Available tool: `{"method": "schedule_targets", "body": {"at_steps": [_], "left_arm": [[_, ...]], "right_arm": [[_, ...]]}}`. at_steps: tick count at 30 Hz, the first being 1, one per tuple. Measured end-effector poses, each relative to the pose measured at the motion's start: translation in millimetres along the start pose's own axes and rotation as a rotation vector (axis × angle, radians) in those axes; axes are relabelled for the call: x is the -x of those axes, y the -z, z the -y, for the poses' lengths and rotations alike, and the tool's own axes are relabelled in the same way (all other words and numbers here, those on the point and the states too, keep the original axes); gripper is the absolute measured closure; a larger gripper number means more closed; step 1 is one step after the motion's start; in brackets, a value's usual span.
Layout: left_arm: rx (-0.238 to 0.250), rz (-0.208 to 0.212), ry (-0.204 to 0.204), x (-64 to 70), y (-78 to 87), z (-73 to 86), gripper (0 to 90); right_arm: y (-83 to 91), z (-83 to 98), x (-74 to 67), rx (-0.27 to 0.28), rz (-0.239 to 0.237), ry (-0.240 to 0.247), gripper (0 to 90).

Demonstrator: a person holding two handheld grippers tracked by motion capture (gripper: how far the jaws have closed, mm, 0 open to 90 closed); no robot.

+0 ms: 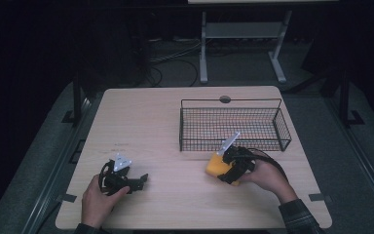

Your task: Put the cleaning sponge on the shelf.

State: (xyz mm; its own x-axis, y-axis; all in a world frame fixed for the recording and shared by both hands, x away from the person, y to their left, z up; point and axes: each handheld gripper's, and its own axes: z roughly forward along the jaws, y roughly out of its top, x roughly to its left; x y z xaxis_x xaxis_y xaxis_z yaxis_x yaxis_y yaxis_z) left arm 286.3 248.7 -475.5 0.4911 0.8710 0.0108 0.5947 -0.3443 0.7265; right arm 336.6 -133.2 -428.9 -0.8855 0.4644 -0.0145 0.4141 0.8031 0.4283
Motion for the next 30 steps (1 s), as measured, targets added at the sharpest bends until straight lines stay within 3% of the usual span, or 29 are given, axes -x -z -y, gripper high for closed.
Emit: {"method": "schedule_targets", "body": {"at_steps": [13,30], "left_arm": [[0.003,0.000,0.003,0.2,-0.2,0.0,12.9],[0.003,-0.001,0.001,0.0,-0.2,0.0,12.9]], "right_arm": [[22.2,-2.0,-0.7,0.009,0.010,-0.001,22.5],[56.2,-5.7,8.5,0.035,0.044,-0.017,22.5]]}}
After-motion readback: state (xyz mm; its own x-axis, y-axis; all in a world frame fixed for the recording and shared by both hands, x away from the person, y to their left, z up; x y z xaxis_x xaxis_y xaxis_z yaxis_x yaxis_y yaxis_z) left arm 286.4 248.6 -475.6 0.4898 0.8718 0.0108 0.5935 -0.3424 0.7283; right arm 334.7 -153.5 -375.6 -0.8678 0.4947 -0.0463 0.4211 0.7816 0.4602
